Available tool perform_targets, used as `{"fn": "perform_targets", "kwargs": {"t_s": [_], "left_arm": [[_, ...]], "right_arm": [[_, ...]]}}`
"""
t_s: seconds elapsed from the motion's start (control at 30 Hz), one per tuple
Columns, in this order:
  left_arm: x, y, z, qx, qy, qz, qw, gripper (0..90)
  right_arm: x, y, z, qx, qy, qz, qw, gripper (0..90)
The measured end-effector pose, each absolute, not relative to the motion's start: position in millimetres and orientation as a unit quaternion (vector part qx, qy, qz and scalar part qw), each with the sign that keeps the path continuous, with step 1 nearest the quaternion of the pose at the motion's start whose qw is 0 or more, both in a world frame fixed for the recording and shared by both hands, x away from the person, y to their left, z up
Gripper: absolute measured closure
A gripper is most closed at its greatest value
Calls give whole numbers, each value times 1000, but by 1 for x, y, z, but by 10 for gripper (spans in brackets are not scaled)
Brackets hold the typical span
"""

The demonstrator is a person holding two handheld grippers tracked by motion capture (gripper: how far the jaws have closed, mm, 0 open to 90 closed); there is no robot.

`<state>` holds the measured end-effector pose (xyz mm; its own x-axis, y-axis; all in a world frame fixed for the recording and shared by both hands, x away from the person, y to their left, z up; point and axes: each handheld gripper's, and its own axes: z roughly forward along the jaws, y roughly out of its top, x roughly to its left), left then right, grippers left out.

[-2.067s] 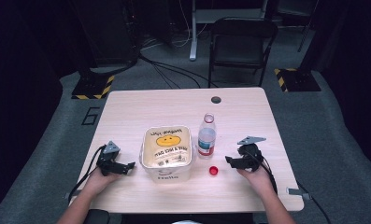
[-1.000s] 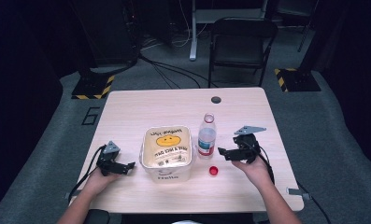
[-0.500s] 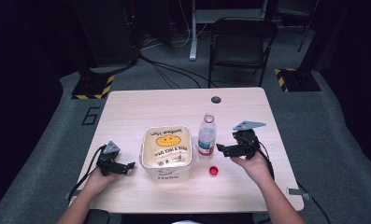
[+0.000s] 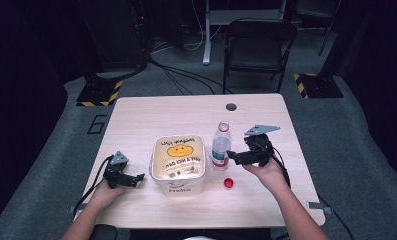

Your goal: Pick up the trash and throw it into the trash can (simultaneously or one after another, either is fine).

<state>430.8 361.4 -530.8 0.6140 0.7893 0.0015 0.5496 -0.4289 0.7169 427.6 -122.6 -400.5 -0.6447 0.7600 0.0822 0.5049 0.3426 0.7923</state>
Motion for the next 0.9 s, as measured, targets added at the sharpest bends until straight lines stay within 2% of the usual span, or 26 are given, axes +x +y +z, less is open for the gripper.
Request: {"fn": "perform_targets", "kwargs": {"t_s": [0.9], "left_arm": [[431, 362, -531, 828, 404, 172, 349, 0]], "right_arm": [[440, -93, -405, 373, 812, 423, 151, 139]]}}
